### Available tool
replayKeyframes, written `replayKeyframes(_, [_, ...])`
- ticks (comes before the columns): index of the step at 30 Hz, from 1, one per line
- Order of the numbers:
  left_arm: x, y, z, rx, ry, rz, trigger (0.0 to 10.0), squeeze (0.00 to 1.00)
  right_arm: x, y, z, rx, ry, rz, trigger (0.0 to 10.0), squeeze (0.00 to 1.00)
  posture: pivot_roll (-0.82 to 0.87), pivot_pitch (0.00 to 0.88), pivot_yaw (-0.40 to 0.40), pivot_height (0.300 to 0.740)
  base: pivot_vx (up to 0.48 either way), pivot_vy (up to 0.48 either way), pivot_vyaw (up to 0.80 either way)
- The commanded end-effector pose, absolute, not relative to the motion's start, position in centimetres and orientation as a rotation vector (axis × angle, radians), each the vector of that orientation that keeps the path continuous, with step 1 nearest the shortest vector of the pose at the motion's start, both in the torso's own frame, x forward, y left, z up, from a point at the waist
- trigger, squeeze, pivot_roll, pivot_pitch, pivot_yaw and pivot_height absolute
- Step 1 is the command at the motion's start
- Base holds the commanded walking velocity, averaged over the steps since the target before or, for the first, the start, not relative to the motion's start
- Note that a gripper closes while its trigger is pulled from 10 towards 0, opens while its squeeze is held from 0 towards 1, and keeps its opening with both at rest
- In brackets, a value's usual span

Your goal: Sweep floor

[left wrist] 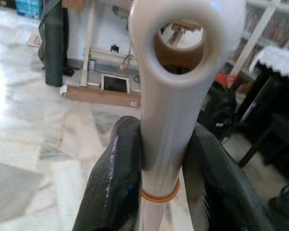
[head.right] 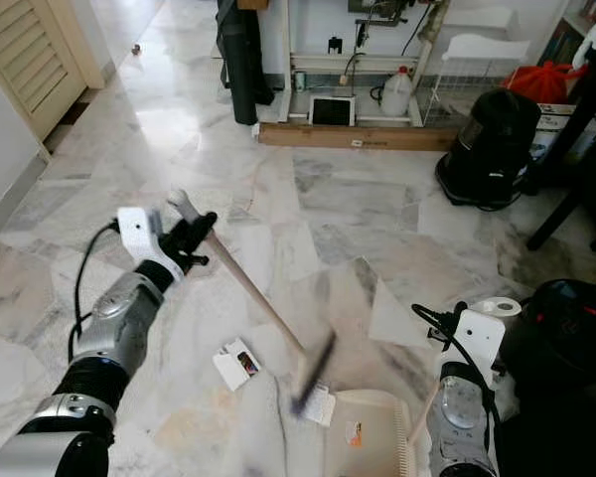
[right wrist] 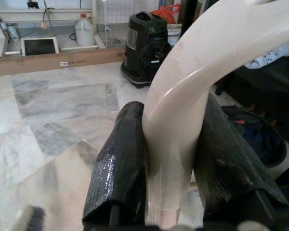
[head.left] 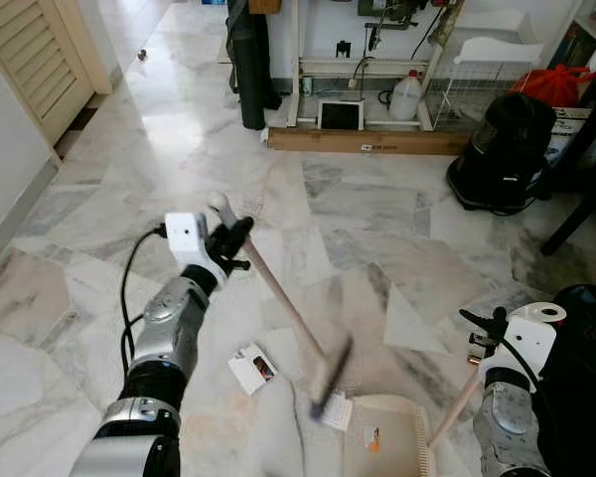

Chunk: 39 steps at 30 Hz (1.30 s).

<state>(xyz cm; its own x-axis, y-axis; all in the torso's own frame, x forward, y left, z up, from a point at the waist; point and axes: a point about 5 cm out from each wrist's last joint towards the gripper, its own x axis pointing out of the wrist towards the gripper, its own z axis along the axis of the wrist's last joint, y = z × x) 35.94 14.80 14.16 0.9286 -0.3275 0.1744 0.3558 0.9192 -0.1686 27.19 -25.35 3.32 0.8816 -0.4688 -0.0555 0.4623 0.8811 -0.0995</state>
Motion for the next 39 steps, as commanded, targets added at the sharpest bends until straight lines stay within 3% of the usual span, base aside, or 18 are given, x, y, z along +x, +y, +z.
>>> replayKeyframes(1, [35.6, 14.4, 13.5, -0.155, -0.136, -0.362, 10.0, 0.00, 27.1, -25.5, 3.4, -0.094, 0.074, -0.482, 10.0, 0.00, 0.13, 0.116, 0.000, 0.740, 0.000, 0.000, 0.00])
replayKeyframes(17, [34.4, 14.5, 10.8, -0.050, -0.037, -0.380, 10.0, 0.00, 27.1, -25.7, 3.4, -0.096, 0.071, -0.469, 10.0, 0.00, 0.13, 0.125, -0.001, 0.740, 0.000, 0.000, 0.00])
replayKeyframes(39, [33.8, 13.2, 9.9, -0.043, 0.070, -0.518, 10.0, 0.00, 27.2, -25.8, 3.7, -0.113, 0.063, -0.464, 10.0, 0.00, 0.12, 0.133, 0.007, 0.740, 0.000, 0.000, 0.00])
